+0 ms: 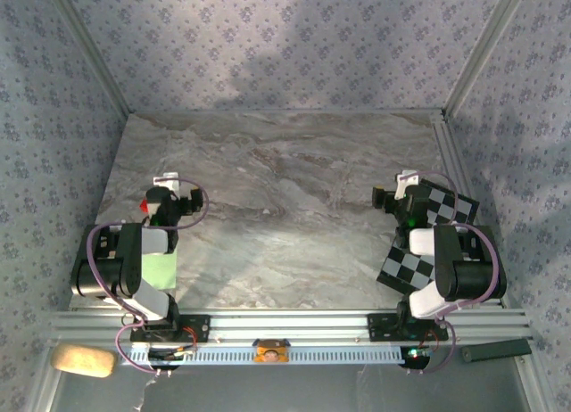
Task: Fold a paper plane with a square sheet of paper (pick it up from the middle)
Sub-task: Move the square sheet of paper to the center of the table.
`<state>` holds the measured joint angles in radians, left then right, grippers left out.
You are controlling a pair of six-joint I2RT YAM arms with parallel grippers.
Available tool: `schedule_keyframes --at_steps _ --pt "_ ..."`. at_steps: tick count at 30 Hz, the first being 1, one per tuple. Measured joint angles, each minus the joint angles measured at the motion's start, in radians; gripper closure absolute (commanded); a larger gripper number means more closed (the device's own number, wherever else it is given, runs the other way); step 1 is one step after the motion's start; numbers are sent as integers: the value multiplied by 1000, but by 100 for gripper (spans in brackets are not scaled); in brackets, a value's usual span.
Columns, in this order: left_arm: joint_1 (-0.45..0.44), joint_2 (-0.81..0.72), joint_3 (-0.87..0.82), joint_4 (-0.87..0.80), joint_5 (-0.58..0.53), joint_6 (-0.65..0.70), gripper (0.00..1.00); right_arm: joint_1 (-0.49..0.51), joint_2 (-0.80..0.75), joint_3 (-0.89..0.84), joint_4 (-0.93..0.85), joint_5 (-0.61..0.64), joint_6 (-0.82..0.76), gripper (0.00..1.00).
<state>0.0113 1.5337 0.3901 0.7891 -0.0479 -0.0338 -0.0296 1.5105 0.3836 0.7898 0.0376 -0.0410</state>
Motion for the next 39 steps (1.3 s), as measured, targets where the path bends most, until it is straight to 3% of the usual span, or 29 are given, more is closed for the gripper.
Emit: schedule_keyframes --at_steps 9,14,22,27,33,39 --pt "-16 -9 -47 71 11 32 0 22 -14 -34 25 -9 -10 0" --pt "-23 -134 -68 3 10 36 0 19 -148 24 -184 -56 -5 2" --pt "-24 -432 69 -434 -47 -110 0 29 -343 206 -551 -177 119 0" --pt "1 -570 150 -788 -75 -292 0 44 -360 235 -708 -360 317 0" --pt "47 -632 163 -1120 -95 -468 0 228 -342 273 -874 -472 408 0" --pt "68 -636 127 -1217 -96 -562 0 367 -322 313 -927 -460 422 0"
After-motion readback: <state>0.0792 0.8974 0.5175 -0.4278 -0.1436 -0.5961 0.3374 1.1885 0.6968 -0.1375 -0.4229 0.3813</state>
